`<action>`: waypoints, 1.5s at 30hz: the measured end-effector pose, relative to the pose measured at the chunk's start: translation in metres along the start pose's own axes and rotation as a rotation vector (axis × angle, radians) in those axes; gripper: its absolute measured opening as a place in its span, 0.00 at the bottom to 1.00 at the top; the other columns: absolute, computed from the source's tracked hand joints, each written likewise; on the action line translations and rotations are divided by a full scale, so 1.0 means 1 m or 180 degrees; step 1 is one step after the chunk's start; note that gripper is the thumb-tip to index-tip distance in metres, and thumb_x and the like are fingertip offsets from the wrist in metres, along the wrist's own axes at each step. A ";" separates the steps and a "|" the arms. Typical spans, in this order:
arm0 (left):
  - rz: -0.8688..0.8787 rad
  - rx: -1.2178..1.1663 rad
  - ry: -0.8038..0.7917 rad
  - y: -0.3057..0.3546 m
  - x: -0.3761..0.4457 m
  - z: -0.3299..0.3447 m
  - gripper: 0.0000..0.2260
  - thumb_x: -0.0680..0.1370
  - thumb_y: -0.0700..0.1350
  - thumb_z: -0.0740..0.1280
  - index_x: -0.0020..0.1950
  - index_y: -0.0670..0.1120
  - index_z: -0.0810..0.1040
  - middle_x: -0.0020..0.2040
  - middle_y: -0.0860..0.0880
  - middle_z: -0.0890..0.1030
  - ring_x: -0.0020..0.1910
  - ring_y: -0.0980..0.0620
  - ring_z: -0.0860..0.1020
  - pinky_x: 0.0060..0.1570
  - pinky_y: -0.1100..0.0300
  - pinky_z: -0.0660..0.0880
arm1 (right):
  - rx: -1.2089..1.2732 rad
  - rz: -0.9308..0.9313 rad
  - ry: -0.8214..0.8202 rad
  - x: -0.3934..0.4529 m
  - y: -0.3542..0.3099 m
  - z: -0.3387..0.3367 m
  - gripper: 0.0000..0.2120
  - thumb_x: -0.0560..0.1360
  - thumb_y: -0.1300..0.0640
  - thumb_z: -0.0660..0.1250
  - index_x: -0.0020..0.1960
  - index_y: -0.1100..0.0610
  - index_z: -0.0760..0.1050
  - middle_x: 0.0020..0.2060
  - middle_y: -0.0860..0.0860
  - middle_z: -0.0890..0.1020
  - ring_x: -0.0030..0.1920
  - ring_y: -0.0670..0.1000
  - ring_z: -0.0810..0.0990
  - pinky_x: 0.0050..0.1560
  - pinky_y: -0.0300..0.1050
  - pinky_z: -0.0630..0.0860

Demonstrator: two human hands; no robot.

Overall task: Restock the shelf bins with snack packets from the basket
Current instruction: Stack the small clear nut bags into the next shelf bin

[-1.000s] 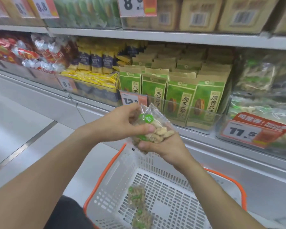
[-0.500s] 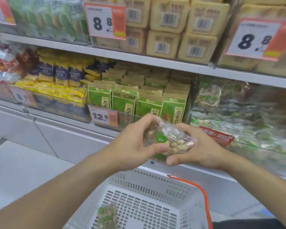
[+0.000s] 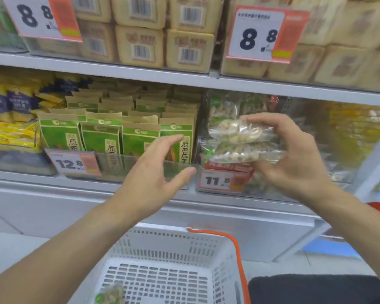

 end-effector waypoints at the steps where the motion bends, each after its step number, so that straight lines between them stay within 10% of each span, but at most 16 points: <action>1: 0.0036 0.0104 0.0017 -0.002 0.004 0.005 0.29 0.76 0.56 0.68 0.75 0.54 0.64 0.71 0.60 0.68 0.67 0.69 0.64 0.65 0.76 0.58 | -0.0091 0.0061 0.0110 -0.006 0.012 -0.012 0.30 0.67 0.66 0.79 0.64 0.52 0.72 0.59 0.40 0.77 0.60 0.37 0.76 0.62 0.32 0.70; 9: 0.0102 0.0561 -0.0448 -0.014 0.013 0.055 0.35 0.78 0.53 0.68 0.80 0.54 0.54 0.77 0.56 0.63 0.76 0.53 0.62 0.74 0.52 0.62 | -0.0017 0.1597 0.0479 -0.035 0.121 -0.043 0.35 0.68 0.55 0.80 0.67 0.48 0.64 0.52 0.43 0.77 0.49 0.39 0.77 0.58 0.38 0.74; 16: 0.0101 0.0606 -0.0436 -0.016 0.012 0.056 0.34 0.79 0.54 0.66 0.80 0.58 0.52 0.76 0.59 0.63 0.75 0.54 0.62 0.73 0.53 0.63 | 0.0470 0.2056 0.0463 0.001 0.168 -0.020 0.26 0.70 0.50 0.78 0.59 0.55 0.67 0.47 0.47 0.78 0.50 0.50 0.79 0.60 0.55 0.77; 20: 0.0134 0.0605 -0.0396 -0.018 0.013 0.057 0.34 0.78 0.52 0.67 0.80 0.57 0.53 0.76 0.59 0.64 0.75 0.53 0.63 0.73 0.52 0.64 | 0.0502 0.2177 0.0306 0.019 0.182 -0.002 0.23 0.72 0.49 0.76 0.56 0.57 0.67 0.46 0.55 0.78 0.47 0.54 0.78 0.48 0.49 0.77; 26: 0.0210 0.0729 -0.0284 -0.017 0.012 0.059 0.35 0.78 0.50 0.67 0.80 0.57 0.52 0.74 0.59 0.67 0.70 0.53 0.65 0.69 0.58 0.62 | 0.0395 0.2249 0.0485 0.036 0.192 -0.004 0.27 0.70 0.48 0.78 0.63 0.57 0.72 0.50 0.50 0.78 0.54 0.54 0.79 0.57 0.46 0.76; 35: 0.0221 0.0807 -0.0271 -0.018 0.012 0.058 0.35 0.78 0.48 0.69 0.80 0.56 0.53 0.73 0.59 0.67 0.69 0.53 0.65 0.66 0.60 0.62 | 0.0264 0.2443 0.0276 0.047 0.194 0.017 0.13 0.77 0.55 0.71 0.55 0.55 0.68 0.38 0.46 0.73 0.38 0.44 0.73 0.38 0.30 0.70; 41: 0.0160 0.0767 -0.0193 -0.015 0.012 0.059 0.34 0.78 0.49 0.69 0.79 0.53 0.56 0.73 0.57 0.69 0.66 0.52 0.67 0.62 0.61 0.62 | 0.0160 0.2260 0.0283 0.039 0.178 0.019 0.28 0.78 0.55 0.70 0.73 0.51 0.61 0.59 0.49 0.78 0.56 0.51 0.77 0.54 0.42 0.72; 45: 0.0125 0.0716 -0.0072 -0.010 0.013 0.060 0.32 0.77 0.51 0.69 0.78 0.51 0.60 0.73 0.56 0.69 0.64 0.55 0.66 0.63 0.60 0.61 | -0.0040 0.2207 0.0367 0.036 0.175 0.014 0.26 0.77 0.53 0.71 0.71 0.53 0.65 0.52 0.47 0.78 0.52 0.52 0.80 0.39 0.33 0.70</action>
Point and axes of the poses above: each hand's wrist, its own x-axis towards the middle knuckle, its own z-axis out of the palm, y = z × x, the point moved 8 cm from there along x, towards the middle knuckle
